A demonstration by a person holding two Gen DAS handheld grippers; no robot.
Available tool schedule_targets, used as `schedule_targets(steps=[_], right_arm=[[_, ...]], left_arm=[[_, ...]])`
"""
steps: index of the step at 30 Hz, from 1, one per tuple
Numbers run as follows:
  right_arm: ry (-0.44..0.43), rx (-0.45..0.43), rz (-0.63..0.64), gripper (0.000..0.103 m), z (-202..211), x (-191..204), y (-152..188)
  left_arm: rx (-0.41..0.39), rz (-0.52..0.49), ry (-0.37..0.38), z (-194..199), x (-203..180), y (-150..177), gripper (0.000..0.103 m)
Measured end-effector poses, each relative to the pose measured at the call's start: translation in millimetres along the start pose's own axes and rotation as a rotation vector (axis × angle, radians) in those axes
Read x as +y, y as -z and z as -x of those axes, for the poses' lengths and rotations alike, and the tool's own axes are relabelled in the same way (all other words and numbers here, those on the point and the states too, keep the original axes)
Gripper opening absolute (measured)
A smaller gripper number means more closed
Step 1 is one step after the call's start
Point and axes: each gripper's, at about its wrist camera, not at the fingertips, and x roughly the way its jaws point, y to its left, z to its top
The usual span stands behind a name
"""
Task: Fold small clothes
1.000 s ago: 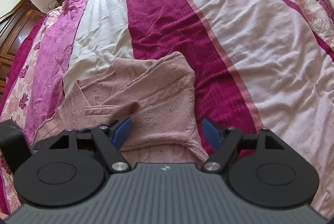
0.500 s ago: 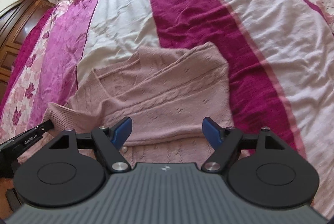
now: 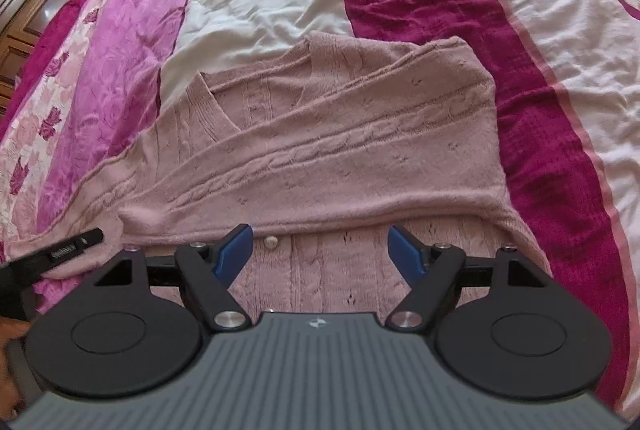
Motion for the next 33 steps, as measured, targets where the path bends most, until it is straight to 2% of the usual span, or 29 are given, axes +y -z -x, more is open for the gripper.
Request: schedule_targets(steps=[2, 3, 4, 6, 8, 13, 18, 21, 27, 33], right_arm=[[0.024, -0.018, -0.011, 0.080, 4.2, -4.4, 0.4], [0.034, -0.028, -0.023, 0.080, 5.8, -8.6, -0.9], [0.042, -0.036, -0.038, 0.080, 7.3, -13.0, -2.3], [0.038, -0.045, -0.079, 0.080, 8.7, -27.3, -7.0], [0.011, -0.038, -0.112, 0.080, 5.7, -44.2, -13.4], [-0.015, -0.047, -0.121, 0.080, -2.4, -78.5, -32.4], [-0.054, -0.060, -0.131, 0.080, -18.8, -108.3, -49.4], [-0.072, -0.070, -0.185, 0.080, -33.5, -130.5, -58.0], [-0.075, -0.103, -0.269, 0.080, -66.5, -171.0, -84.8], [-0.177, -0.083, -0.281, 0.080, -99.3, -184.4, -114.0]], left_arm=[[0.003, -0.014, 0.036, 6.5, 0.7, -1.6, 0.013], [0.001, -0.018, 0.051, 7.9, 0.3, -2.2, 0.021], [0.001, -0.021, 0.059, 9.0, -2.2, -3.1, 0.034], [-0.009, -0.031, 0.068, 13.1, -10.6, -4.6, 0.042], [-0.016, -0.049, 0.065, 15.4, -21.6, -6.5, 0.042], [0.019, -0.018, 0.060, 19.2, -49.9, -11.9, 0.042], [0.031, -0.059, 0.063, 20.5, -84.5, -17.8, 0.042], [0.044, -0.078, 0.061, 13.2, -100.3, -18.3, 0.042], [0.068, -0.038, 0.059, -3.1, -114.6, -18.3, 0.042], [0.086, -0.035, 0.033, -19.1, -124.0, -12.8, 0.042]])
